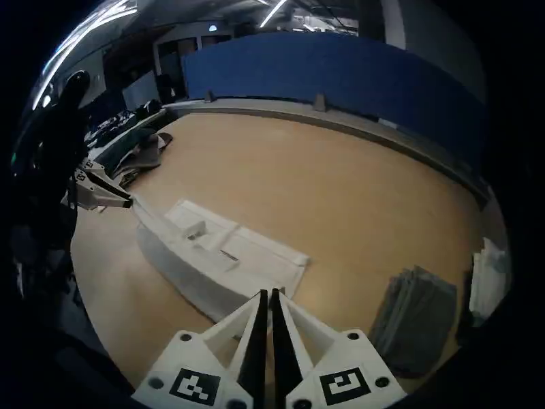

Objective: Fold towel

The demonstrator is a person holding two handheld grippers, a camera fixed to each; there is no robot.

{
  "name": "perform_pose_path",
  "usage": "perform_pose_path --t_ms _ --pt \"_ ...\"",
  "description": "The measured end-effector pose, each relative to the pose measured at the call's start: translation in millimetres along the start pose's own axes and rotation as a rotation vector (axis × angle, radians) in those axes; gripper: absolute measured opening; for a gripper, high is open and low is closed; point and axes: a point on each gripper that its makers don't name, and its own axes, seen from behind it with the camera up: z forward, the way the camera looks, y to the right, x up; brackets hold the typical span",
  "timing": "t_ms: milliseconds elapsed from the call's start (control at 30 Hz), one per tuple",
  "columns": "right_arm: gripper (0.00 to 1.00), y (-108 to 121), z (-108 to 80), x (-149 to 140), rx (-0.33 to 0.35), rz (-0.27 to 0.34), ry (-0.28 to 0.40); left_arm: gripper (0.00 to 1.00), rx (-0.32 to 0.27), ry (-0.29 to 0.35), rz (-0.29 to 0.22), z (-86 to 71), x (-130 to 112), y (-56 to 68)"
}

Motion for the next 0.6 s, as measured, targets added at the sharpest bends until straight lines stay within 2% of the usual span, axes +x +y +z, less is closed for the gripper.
perform_pose_path --t_ms 300,600 --pt "0.04 8.2 19.8 -0.4 0.003 0.035 -0.030 0.09 0.000 -0.043 -0.001 24.9 -4.7 -6.9" --pt "0.04 11.6 36.2 -4.7 -0.003 0.042 -0.060 0.09 0.008 -0.070 0.008 43.6 -10.6 -11.4"
